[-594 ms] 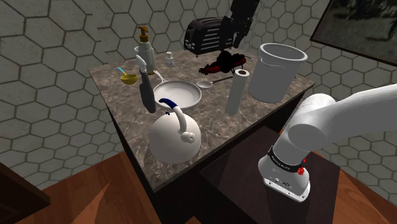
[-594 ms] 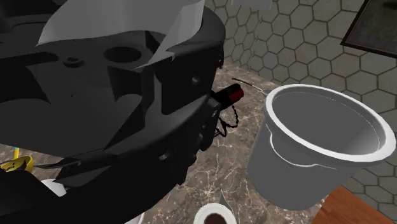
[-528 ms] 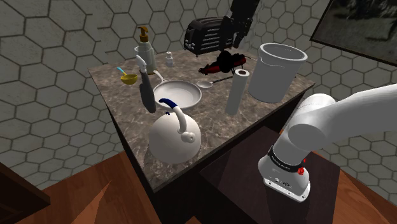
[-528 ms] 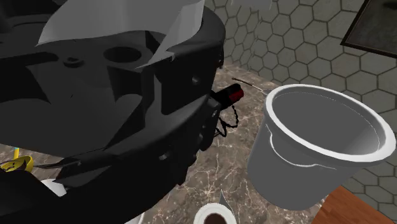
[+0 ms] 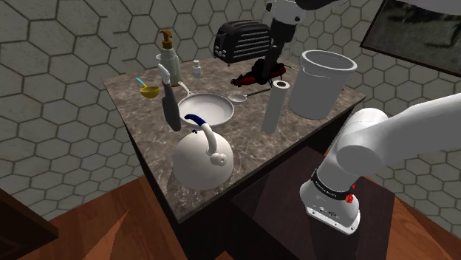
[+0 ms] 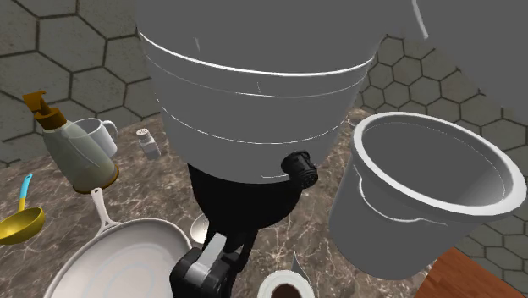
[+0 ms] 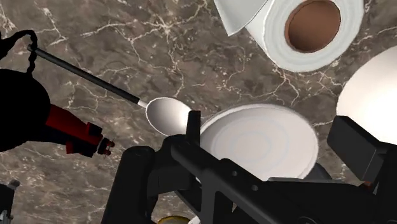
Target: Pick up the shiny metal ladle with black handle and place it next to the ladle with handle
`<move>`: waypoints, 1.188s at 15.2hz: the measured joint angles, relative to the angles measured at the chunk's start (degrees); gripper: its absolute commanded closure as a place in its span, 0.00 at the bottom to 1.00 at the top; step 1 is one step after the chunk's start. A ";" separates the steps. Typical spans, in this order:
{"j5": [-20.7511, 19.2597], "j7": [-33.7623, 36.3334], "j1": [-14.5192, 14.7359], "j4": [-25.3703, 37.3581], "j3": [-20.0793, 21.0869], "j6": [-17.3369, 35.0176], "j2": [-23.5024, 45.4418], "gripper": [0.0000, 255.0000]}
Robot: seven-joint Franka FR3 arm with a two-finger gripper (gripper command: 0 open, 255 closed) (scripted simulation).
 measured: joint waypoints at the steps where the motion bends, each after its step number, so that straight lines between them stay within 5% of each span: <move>1: -1.13 -3.29 0.35 -0.78 -1.22 0.84 0.27 0.00; 11: -10.77 -36.36 4.57 -2.21 -14.51 15.25 13.70 0.00; 18: -11.22 -59.81 8.92 2.61 -22.31 26.65 28.95 0.00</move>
